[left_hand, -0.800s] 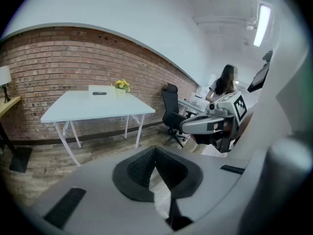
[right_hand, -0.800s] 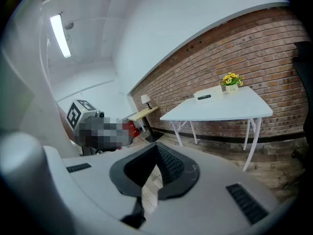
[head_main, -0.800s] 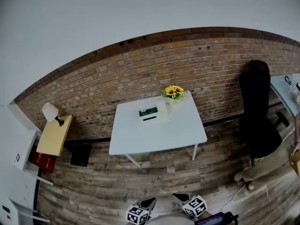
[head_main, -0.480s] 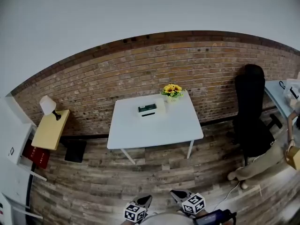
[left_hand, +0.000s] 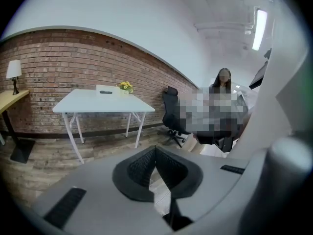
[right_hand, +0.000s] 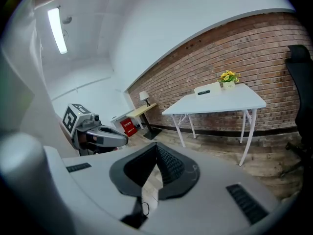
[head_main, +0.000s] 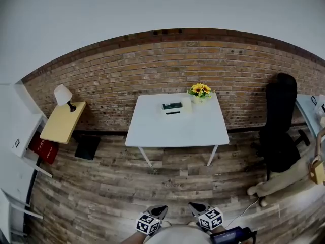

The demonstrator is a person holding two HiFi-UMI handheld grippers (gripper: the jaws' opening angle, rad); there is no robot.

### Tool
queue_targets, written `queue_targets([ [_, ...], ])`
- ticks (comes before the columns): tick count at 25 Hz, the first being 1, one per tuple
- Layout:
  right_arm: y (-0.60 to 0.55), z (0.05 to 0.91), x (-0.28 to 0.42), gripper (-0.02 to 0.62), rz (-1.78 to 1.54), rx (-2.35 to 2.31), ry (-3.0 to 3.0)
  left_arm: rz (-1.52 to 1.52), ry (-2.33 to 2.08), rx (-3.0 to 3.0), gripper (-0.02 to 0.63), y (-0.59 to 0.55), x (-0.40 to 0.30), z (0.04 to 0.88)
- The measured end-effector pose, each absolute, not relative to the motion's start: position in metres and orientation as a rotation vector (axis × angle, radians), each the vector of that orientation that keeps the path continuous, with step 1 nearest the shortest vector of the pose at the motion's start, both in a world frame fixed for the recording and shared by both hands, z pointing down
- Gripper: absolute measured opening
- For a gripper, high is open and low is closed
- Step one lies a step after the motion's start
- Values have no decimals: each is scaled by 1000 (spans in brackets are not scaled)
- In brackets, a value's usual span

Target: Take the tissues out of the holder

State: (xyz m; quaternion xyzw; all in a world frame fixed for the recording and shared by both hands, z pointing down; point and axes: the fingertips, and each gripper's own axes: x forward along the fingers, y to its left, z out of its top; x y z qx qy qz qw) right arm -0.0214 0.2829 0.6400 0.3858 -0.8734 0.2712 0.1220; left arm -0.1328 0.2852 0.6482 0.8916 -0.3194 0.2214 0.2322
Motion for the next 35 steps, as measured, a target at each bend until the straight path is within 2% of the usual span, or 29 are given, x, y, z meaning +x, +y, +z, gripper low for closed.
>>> queue_targets([
  [14,288,647,-16,6,802,1083,-2534,612,-924,2421,8,295,-128,647],
  [24,293,656,3,6,824,1033,-2545,663,-925,2423,8,310,-98,650],
  [35,281,649,14,6,815,1033,-2573,645,-1015,2397,8,297,-104,641],
])
